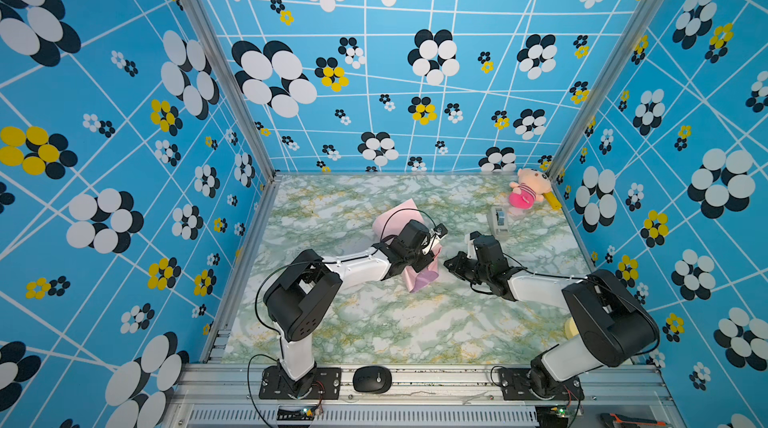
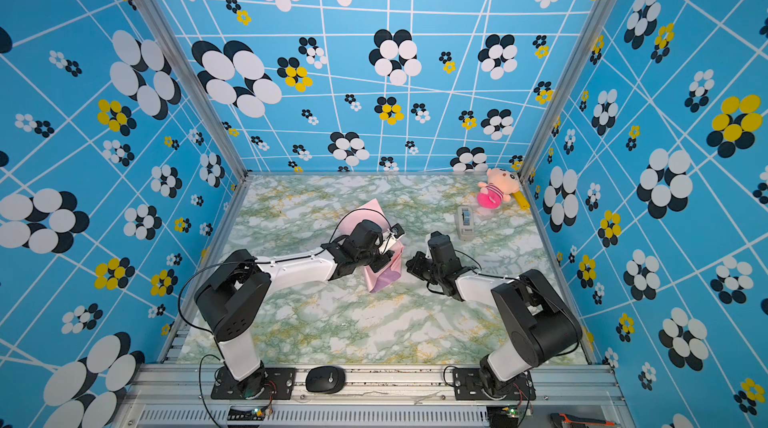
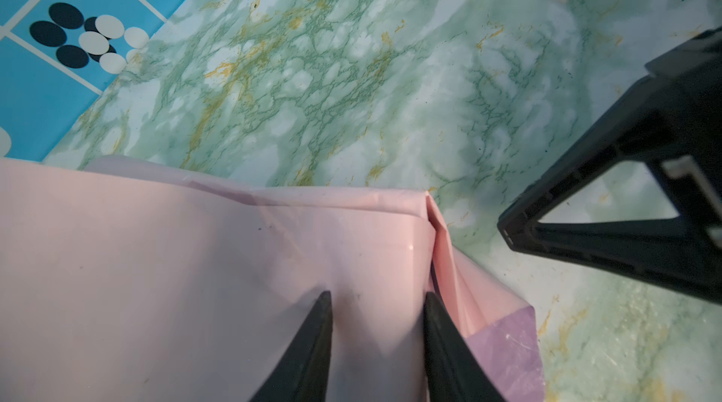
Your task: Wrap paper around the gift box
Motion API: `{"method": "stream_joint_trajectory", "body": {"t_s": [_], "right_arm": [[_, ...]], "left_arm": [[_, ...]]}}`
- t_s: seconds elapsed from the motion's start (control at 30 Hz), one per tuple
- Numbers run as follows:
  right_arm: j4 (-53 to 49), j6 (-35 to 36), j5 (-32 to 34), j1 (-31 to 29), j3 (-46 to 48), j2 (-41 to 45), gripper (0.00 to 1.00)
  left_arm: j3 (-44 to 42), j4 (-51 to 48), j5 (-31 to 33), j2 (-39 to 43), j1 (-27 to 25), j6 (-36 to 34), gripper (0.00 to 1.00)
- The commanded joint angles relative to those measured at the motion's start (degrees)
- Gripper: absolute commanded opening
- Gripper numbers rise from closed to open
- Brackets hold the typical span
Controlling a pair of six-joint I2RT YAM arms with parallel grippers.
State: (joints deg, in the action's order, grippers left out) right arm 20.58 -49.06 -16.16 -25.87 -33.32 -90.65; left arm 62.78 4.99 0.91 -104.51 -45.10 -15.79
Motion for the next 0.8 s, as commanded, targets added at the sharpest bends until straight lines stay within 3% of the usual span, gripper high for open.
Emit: {"method": "stream_joint_trajectory", "body": {"t_s": [0.0, 0.5, 0.77], "right_arm": [[2.4, 1.5, -1.7, -0.7, -2.3, -3.0, 0.00], [8.0, 1.4, -3.7, -0.7, -4.5, -11.2, 0.00], [10.0, 0.0, -3.3, -1.1, 0.0, -13.2, 0.00]], "left_arm": [[-2.7, -9.0, -3.2, -3.8, -0.3, 1.6, 0.38], [-2.7, -9.0, -3.2, -4.1, -0.3, 1.7, 0.38], [-2.8, -8.9, -3.1, -4.1, -0.2, 1.7, 0.38]]}}
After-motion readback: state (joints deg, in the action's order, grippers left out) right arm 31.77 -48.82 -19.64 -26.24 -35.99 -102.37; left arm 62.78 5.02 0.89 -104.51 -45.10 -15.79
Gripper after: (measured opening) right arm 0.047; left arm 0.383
